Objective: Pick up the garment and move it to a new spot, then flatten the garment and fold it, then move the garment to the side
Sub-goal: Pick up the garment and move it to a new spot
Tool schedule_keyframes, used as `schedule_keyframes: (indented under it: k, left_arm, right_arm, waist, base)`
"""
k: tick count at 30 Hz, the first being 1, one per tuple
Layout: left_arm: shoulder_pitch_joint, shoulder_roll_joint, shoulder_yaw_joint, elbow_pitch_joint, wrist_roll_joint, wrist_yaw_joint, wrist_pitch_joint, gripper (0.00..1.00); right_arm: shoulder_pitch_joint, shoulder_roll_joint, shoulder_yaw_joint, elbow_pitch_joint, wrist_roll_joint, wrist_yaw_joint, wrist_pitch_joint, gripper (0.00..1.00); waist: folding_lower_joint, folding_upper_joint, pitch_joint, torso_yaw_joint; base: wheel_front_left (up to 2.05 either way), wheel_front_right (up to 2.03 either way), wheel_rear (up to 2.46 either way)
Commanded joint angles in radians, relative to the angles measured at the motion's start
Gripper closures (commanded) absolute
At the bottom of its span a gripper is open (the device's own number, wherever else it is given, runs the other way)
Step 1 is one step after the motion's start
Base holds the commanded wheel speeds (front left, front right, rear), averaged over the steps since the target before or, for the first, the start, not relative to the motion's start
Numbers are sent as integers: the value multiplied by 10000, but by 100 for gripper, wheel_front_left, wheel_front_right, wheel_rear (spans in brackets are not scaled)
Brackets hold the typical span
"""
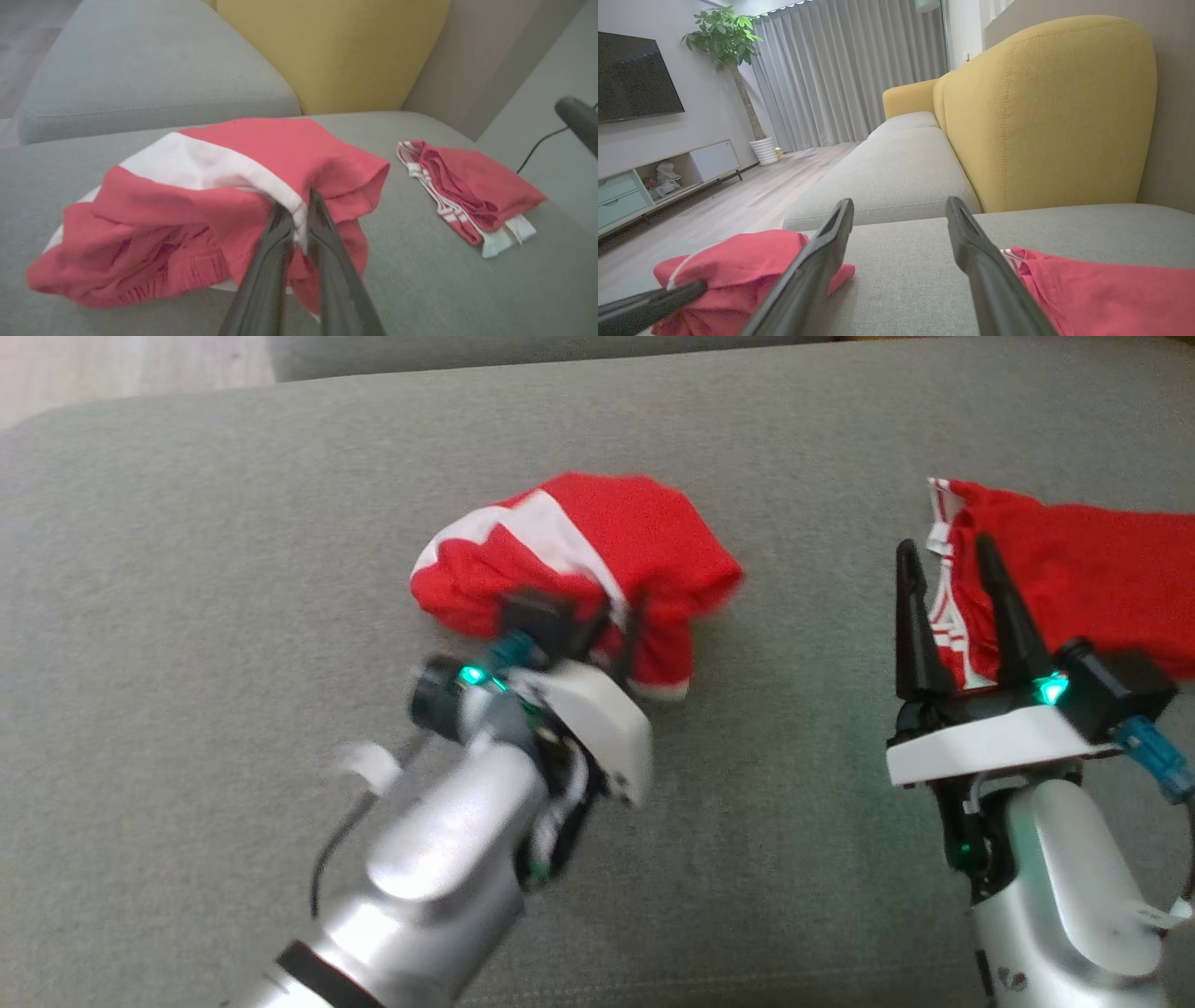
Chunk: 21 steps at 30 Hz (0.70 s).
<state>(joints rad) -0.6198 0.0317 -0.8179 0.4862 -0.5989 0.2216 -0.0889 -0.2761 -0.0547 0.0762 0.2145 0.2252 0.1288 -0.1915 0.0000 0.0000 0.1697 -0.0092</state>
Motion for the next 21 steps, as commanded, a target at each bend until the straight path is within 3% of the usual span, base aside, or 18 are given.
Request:
schedule_keyframes:
  k: [1, 5, 10, 15, 21]
  left_arm:
    - [-377, 187, -449, -327, -141, 278, 20, 0]
    - [-514, 186, -1511, -138, -499, 518, 47, 0]
    - [-716, 186, -1739, 131, -931, 600, -270, 0]
    - [-1068, 256, -960, 547, -1329, 674, -1195, 0]
    - [-960, 1316, 470, 239, -1345, 535, -1701, 0]
  right_arm:
    - [-375, 45, 360, -188, 106, 19, -160, 0]
    - [-411, 45, 440, -37, 167, 19, -251, 0]
    - [-406, 45, 419, 99, 189, 19, -309, 0]
    - [-316, 45, 403, 252, 119, 19, -337, 0]
    - [-83, 45, 500, 382, 54, 19, -229, 0]
  waist:
    - [0, 0, 86, -250]
    - [0, 0, 150, -345]
    - [0, 0, 176, -245]
    - [0, 0, 54, 132]
    - [0, 0, -197, 698]
  base:
    - [0, 0, 0]
    - [0, 0, 0]
    - [0, 0, 0]
    - [0, 0, 0]
    - [0, 0, 0]
